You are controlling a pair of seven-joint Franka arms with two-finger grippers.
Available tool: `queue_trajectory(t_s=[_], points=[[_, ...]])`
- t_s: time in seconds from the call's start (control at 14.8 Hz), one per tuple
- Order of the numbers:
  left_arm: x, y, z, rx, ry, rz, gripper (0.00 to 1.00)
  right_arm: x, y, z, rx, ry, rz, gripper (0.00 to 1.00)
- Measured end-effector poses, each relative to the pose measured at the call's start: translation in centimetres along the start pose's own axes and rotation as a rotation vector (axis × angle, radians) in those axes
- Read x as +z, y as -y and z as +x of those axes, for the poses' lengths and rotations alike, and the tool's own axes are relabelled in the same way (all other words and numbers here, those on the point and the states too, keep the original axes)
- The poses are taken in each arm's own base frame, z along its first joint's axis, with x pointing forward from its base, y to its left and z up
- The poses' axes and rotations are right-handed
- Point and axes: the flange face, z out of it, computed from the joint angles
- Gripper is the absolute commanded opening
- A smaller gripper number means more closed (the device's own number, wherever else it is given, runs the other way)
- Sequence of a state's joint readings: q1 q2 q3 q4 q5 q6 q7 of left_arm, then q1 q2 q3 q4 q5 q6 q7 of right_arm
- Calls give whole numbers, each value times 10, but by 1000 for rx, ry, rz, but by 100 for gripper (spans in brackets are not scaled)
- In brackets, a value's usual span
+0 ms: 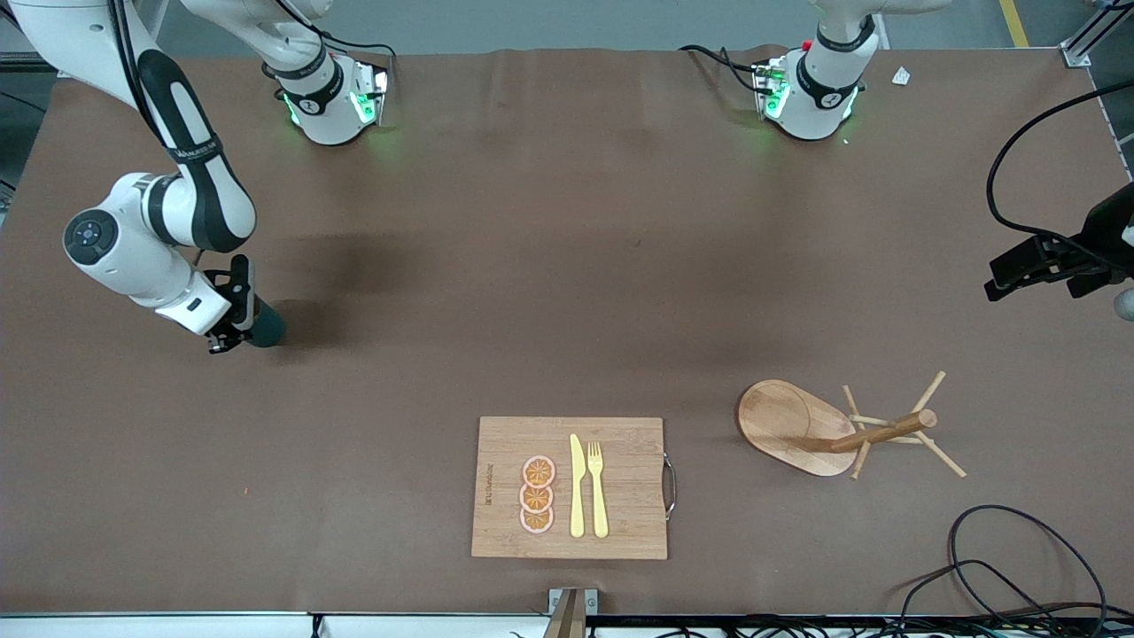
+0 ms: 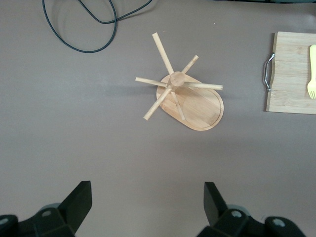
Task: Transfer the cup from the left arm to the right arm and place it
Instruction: 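Carry the teal mug with the right gripper away from the stand, then lower the mug onto the table and open the right gripper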
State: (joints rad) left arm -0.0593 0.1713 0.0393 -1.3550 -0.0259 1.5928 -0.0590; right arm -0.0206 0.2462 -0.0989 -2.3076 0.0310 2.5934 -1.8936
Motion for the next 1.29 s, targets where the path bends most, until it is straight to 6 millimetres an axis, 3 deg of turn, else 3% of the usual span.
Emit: queue_trajectory(t_s=[0.07, 0.14, 0.54, 0.95, 1.29], points=[[0, 0, 0, 0, 0, 0, 100, 0, 0, 1, -2, 0, 0, 93], [0, 0, 0, 0, -1, 0, 100, 0, 0, 2, -3, 0, -1, 100], [-1, 0, 0, 0, -3, 0, 100, -7, -3, 5, 106, -17, 30, 100], [-1, 0, 0, 0, -3, 0, 100, -56, -16, 7, 443, -29, 73, 100], [-2, 0, 0, 0, -3, 0, 100, -112, -44, 1, 729, -22, 115, 100]])
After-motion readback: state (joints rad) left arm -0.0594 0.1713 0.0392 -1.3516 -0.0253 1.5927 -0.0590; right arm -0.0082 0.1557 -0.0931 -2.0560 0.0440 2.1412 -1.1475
